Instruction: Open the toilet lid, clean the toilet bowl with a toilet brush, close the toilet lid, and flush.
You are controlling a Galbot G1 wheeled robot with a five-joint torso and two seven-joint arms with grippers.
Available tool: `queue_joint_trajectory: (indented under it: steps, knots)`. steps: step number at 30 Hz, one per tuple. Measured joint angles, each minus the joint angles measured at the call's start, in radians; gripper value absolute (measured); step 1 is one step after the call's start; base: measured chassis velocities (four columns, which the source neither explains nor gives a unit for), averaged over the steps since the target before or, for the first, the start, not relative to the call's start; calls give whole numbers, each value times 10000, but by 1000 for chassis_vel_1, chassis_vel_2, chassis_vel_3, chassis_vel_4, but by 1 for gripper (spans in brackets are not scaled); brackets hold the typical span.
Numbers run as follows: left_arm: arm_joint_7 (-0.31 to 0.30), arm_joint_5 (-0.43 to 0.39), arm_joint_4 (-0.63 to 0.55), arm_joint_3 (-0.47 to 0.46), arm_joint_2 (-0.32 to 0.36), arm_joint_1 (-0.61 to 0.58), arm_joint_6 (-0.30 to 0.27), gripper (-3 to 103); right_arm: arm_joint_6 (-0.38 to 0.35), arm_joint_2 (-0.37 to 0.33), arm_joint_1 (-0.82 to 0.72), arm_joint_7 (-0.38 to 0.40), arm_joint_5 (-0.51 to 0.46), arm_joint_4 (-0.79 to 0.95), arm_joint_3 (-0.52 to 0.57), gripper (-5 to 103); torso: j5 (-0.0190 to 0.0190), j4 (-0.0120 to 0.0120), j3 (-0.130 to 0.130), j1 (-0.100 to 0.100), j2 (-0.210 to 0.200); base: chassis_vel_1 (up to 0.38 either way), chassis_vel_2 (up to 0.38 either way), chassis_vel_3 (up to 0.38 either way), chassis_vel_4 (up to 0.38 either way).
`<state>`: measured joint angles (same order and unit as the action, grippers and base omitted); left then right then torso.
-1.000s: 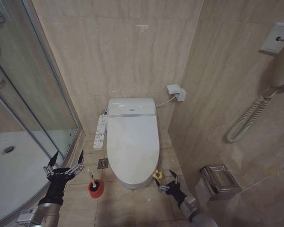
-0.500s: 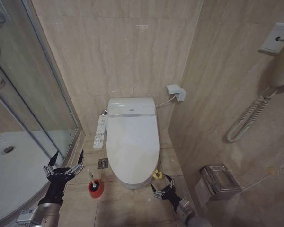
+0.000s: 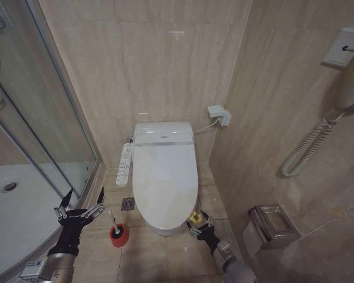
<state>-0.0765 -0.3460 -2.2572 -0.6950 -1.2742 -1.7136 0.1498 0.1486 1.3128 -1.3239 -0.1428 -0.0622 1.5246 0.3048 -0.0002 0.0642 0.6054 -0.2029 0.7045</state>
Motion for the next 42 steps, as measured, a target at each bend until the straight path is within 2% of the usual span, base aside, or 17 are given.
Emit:
queue_joint_trajectory:
  steps: [1, 2, 8, 9, 16, 17, 23, 24, 35, 42]
  knots:
    - [0, 0, 0, 0, 0, 0, 0, 100, 0, -12, -7, -2, 0, 17, 8, 99, 1, -3, 0, 0, 0, 0, 0, 0, 0]
    - [0, 0, 0, 0, 0, 0, 0, 100, -1, -20, -17, -4, 0, 32, 15, 73, 2, -3, 0, 0, 0, 0, 0, 0, 0]
    - [0, 0, 0, 0, 0, 0, 0, 100, -15, -122, -77, -56, 5, 86, 93, 73, 3, -5, 0, 0, 0, 0, 0, 0, 0]
    - [0, 0, 0, 0, 0, 0, 0, 100, -18, -156, -95, -78, 5, 118, 100, 46, 5, -4, 0, -1, 0, 0, 0, 0, 0]
    - [0, 0, 0, 0, 0, 0, 0, 100, -21, -226, -157, -127, 18, 207, 146, 46, 6, -6, 0, 0, 0, 0, 0, 0, 0]
    - [0, 0, 0, 0, 0, 0, 0, 100, -21, -229, -166, -128, 17, 210, 152, 19, 6, -4, 0, 0, -1, 0, 0, 0, 0]
    - [0, 0, 0, 0, 0, 0, 0, 100, 12, -227, -194, -75, -22, 232, 257, 19, 1, 2, 0, 0, 0, 0, 0, 0, 0]
    - [0, 0, 0, 0, 0, 0, 0, 100, 39, -221, -235, -47, -67, 316, 326, 1, 2, 3, 0, -1, -1, 0, 0, 0, 0]
    - [0, 0, 0, 0, 0, 0, 0, 100, 73, -105, -571, 8, -535, 998, 787, 0, 5, -5, 1, -1, -1, 0, 0, 0, 0]
    - [0, 0, 0, 0, 0, 0, 0, 100, 23, -30, -863, 374, -1115, 1987, 1164, 0, 6, -3, 1, -1, -1, 0, 0, 0, 0]
